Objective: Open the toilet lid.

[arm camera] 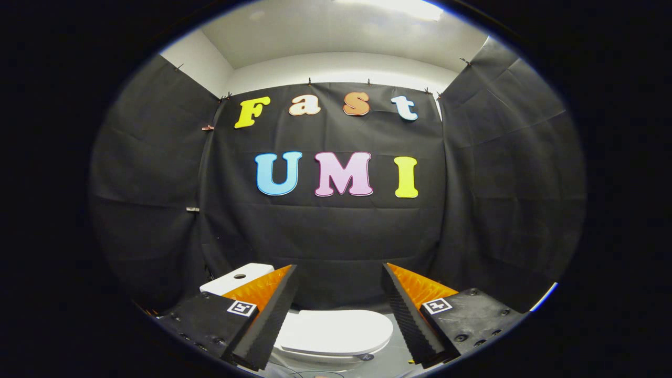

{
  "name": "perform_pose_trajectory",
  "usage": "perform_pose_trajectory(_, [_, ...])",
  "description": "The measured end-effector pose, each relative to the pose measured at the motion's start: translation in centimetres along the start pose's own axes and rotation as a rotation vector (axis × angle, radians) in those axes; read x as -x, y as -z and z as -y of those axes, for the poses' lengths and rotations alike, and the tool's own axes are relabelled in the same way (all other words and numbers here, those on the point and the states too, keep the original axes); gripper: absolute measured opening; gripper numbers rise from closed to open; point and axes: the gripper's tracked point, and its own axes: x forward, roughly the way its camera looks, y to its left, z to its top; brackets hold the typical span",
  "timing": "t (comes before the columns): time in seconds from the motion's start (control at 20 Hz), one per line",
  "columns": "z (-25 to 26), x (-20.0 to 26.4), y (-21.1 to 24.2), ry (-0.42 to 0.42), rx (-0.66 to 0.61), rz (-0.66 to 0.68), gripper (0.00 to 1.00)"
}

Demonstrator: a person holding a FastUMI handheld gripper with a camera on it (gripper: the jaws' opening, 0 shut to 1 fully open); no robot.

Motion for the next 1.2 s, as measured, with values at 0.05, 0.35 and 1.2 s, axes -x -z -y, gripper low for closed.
perform_pose_trajectory(0.05, [0.1,0.0,0.1,0.000,-0.001,-0.003,0.99])
perform_pose_trajectory(0.35, [0.5,-0.1,0.2,0.003,-0.015,-0.006,0.99])
perform_pose_trajectory(1.2, [8.0,-3.5,11.3,0.130,-0.143,-0.170,0.99])
